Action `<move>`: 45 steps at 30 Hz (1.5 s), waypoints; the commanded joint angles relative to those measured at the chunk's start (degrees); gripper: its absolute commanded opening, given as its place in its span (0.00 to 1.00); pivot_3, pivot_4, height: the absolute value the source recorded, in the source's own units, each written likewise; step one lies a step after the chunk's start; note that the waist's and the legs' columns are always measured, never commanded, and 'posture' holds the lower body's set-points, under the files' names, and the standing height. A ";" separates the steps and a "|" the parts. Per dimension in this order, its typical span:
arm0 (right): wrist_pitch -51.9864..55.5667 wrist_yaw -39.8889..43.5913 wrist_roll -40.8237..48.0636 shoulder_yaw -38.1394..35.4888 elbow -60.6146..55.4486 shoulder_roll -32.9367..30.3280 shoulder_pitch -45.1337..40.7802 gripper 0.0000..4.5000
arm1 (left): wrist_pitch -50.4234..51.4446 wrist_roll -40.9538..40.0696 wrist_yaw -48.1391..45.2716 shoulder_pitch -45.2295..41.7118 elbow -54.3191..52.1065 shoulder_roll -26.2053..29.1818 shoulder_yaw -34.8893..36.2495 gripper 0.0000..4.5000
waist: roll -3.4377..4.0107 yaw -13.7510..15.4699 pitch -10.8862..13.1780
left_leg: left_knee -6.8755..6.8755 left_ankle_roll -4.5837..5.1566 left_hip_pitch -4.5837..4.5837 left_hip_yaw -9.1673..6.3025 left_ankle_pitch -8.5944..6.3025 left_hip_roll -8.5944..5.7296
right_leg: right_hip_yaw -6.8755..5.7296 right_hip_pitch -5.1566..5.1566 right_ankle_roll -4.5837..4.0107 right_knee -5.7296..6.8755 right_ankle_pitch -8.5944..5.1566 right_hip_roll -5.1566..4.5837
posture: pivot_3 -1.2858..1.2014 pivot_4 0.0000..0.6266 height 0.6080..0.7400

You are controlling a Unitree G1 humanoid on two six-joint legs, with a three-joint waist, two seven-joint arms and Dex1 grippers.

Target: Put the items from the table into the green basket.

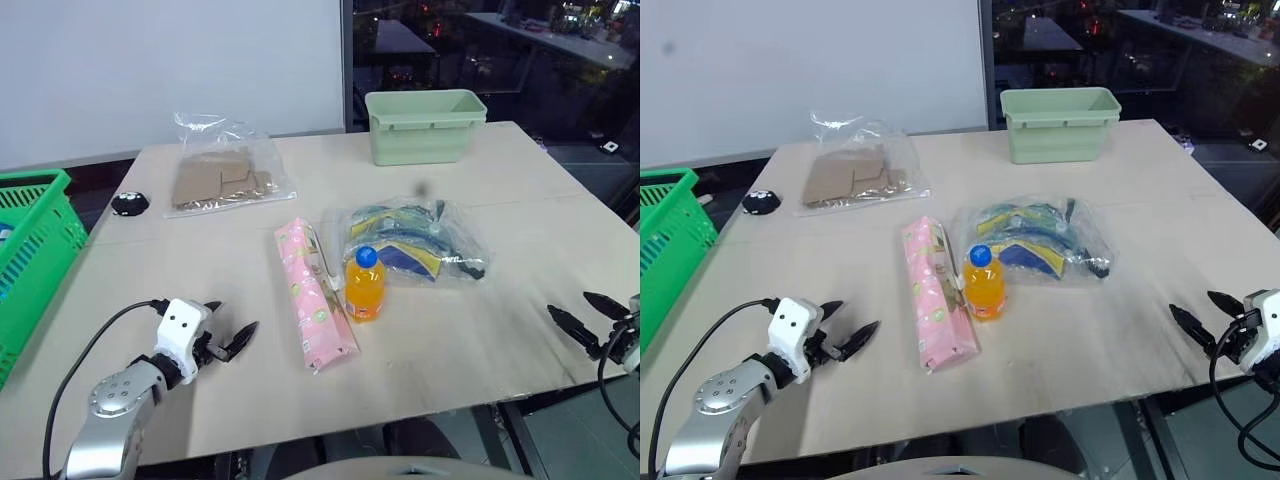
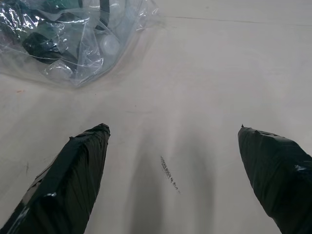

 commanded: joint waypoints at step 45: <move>3.93 -6.33 -29.78 31.89 -7.62 -2.56 -29.39 1.00 | 16.01 -32.79 -24.54 -2.53 -24.92 21.55 21.12 0.99 | -0.30 0.90 0.29 | -0.08 0.25 -0.17 0.44 0.12 0.09 | 0.32 -0.32 0.00 0.01 -0.01 0.04 | 0.51 0.00 1.00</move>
